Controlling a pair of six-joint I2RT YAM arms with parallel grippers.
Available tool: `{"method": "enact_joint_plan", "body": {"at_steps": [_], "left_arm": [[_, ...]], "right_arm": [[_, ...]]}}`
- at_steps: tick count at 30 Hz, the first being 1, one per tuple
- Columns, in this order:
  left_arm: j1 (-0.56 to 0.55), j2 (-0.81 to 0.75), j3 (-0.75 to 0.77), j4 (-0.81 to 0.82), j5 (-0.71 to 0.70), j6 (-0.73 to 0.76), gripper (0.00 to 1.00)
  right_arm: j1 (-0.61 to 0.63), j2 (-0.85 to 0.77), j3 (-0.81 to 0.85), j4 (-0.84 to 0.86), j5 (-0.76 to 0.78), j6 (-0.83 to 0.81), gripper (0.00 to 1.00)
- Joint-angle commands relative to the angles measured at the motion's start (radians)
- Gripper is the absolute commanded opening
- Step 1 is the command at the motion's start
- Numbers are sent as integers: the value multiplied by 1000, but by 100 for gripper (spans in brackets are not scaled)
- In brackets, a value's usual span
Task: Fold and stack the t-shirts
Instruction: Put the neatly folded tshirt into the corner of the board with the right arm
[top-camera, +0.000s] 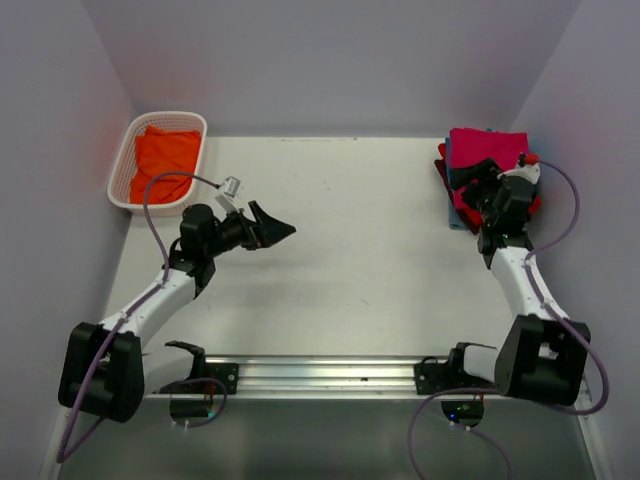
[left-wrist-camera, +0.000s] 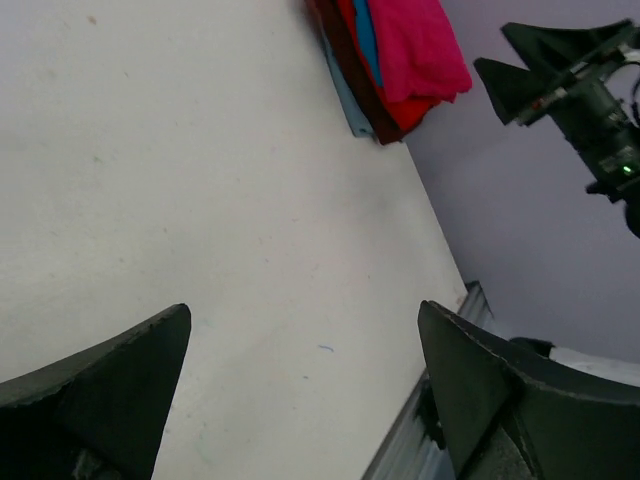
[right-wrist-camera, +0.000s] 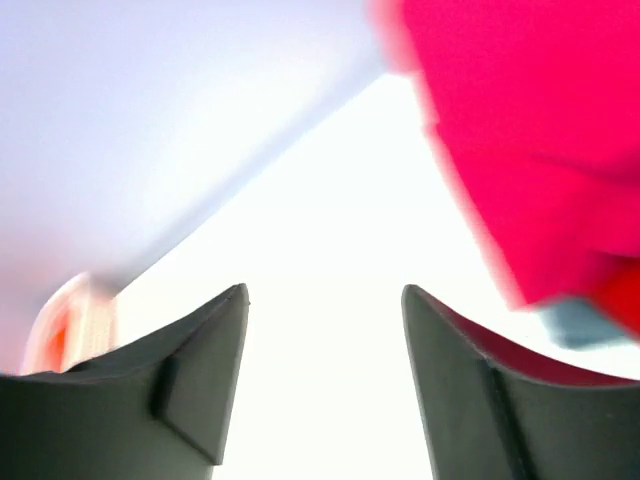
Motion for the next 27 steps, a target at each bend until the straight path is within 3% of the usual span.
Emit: {"method": "enact_joint_plan", "body": {"at_steps": [1,3,9,13,16,20,24,27], "left_arm": [[7,-110,100,-130,-187,150,100],[10,-138,135,-199,-245,182,100],[53,-215,177,-254,-344,201,100],[134,-313,180,-285,-533,181,100],[199,-367,172,-244,-586,169,100],[280,-277,267,-274,-514,161,100],[385,-62,350,-265,-359,138,100],[524,102,427,-235,-235,115,100]], "right_arm": [[101,-137,17,-57,-271,-138,84],[180,-164,32,-175,-293,-214,99],[429,-207,50,-352,-284,-347,99],[587,-176,98,-425,-217,-422,99],[702,-113,144,-456,-170,-455,99],[869,-23,199,-464,-66,-485,99],[964,78,288,-511,14,-531,99],[1010,117,313,-516,31,-542,99]]}}
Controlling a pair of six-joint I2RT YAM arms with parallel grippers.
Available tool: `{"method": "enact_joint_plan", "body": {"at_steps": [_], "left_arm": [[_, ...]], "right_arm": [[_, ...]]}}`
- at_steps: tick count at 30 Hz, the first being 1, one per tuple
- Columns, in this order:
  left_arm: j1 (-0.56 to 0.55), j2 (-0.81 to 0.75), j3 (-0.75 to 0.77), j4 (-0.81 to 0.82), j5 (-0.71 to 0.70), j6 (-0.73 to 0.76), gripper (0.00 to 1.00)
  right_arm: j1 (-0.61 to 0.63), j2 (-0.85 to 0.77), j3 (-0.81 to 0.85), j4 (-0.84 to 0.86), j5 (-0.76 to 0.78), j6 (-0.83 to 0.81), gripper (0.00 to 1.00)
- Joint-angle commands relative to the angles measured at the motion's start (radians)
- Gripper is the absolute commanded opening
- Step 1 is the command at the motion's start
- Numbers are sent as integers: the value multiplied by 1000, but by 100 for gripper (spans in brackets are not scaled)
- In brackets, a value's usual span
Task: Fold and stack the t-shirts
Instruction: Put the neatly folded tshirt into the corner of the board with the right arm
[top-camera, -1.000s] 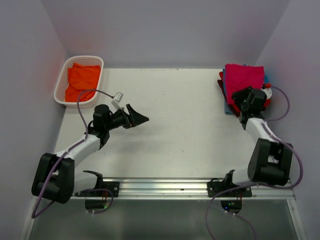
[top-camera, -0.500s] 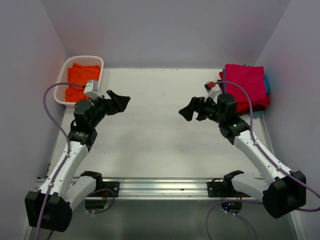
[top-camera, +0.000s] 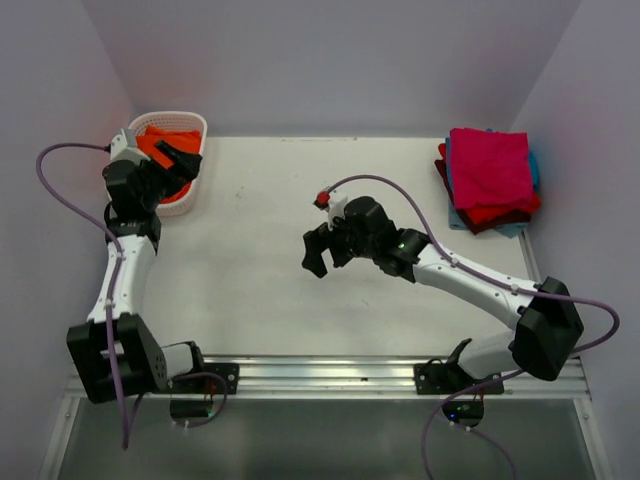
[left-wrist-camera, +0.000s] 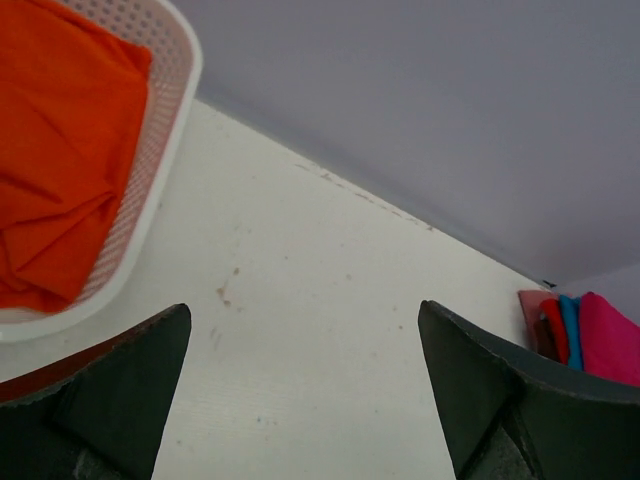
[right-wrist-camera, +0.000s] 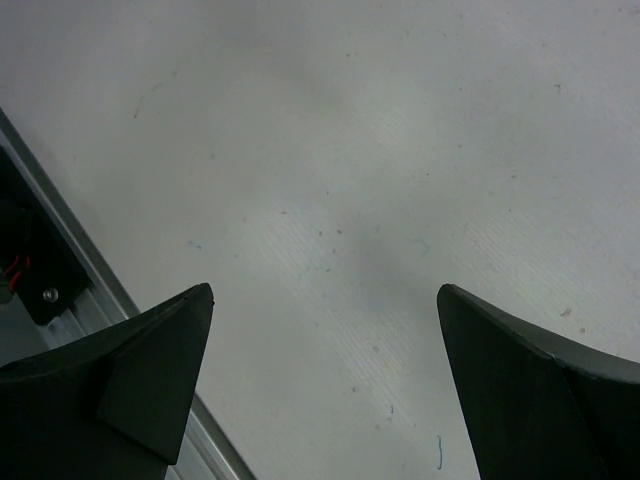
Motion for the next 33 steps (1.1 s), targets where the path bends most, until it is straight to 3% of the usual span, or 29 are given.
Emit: {"method": "enact_joint_plan", "body": {"at_steps": [1,3,9,15,19,21,24,29,32,33], "left_arm": [[122,156,111,3,131,-28,100],[147,262,165,-15,70,-6,100],[145,543,499,-299,-192,62,100],[141,857,842,-491,-269,103,100],[130,1104,1153,-696,-370,145,99],[103,1156,1223,-739,-419,159,99],[82,1143,1152,-691,-395,162,99],[79,961,934,-407,-298,172,100],[75,891,820,-214,91,194,100],[67,871,820,-213,134,180,100]], "right_arm": [[38,16,60,-26,84,-47,99],[44,16,65,-32,86,-48,99],[52,-21,28,-33,95,-36,99],[55,-61,-7,-26,127,-19,99],[55,-79,-23,-26,141,-7,99],[55,-85,-30,-15,144,-1,99],[55,-78,-40,-18,155,3,99],[55,-88,-47,-21,168,1,99],[55,-102,-65,19,162,13,99],[55,-104,-67,22,162,13,99]]}}
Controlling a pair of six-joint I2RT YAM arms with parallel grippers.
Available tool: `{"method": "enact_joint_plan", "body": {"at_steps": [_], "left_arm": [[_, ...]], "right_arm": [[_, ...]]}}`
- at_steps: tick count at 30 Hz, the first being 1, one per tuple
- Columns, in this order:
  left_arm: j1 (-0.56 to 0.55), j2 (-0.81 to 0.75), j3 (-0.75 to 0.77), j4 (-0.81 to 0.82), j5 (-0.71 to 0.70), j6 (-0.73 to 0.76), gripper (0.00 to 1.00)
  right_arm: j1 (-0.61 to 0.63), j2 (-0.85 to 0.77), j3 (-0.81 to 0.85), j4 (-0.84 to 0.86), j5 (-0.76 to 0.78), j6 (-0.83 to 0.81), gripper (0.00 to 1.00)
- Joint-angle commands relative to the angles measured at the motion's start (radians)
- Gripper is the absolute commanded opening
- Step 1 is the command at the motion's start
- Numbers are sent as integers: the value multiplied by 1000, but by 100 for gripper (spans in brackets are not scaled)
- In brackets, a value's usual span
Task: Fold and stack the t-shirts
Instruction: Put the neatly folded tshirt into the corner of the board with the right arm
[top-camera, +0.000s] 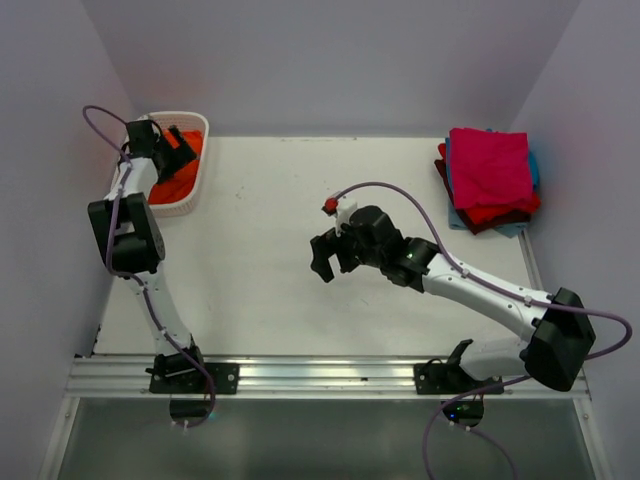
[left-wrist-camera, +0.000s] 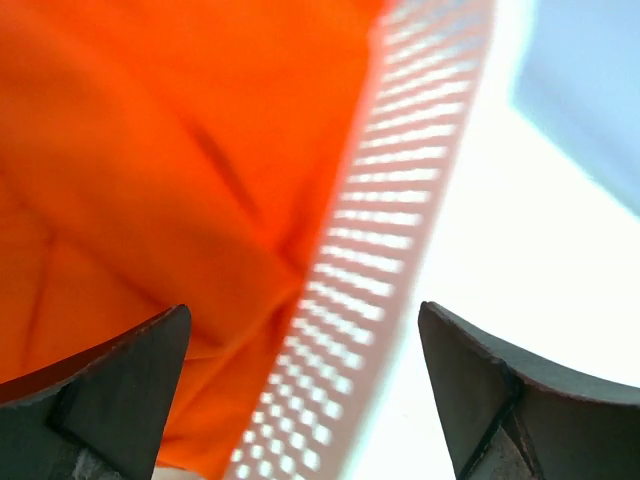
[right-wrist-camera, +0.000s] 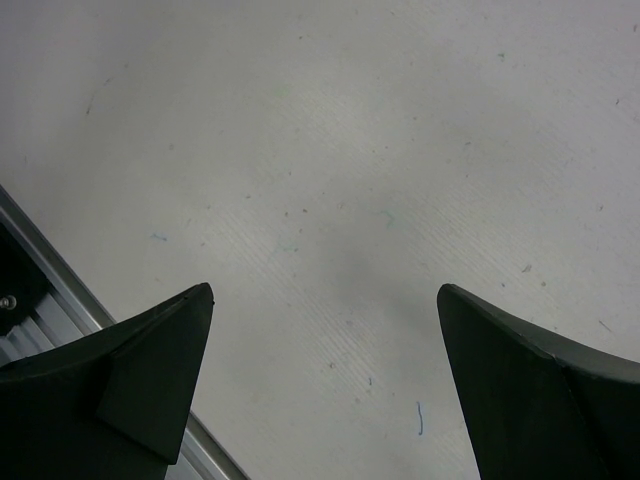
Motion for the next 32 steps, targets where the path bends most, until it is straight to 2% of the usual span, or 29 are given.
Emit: {"method": "enact_joint_plan", "body": {"at_steps": [1,3,4,5,7,8,11,15,20,25,32], "left_arm": [[-17,-184,-102,307,351,17,100],[-83,-308,-208,414,418,-8,100],[-114,-358,-323,509,431,-15,100],[-186,-462,-384,565,443,-37,100],[-258,-555,-520,634,459,-52,100],[-343,-634,-555,639,449,-46,100],[-474,-762,-667,599,399,-17,100],[-571,-853,-825,608,402,-26,100],[-714,-909,-936,587,396,-11,100],[-754,-952,-1040,613,373,-14,100],[-754,-981,-1042,608,357,15,100]], "right_arm": [[4,-38,-20,47,25,31,99],[4,-20,11,27,71,34,99],[4,-14,21,-1,84,32,99],[4,-7,35,-13,97,34,99],[4,-1,40,-34,139,37,99],[4,-1,42,-42,156,39,99],[4,-12,32,-64,209,42,99],[4,-26,23,-76,274,62,99],[4,-27,19,-87,309,86,99],[4,-3,40,-110,312,94,99],[4,-3,48,-87,285,97,99]]}}
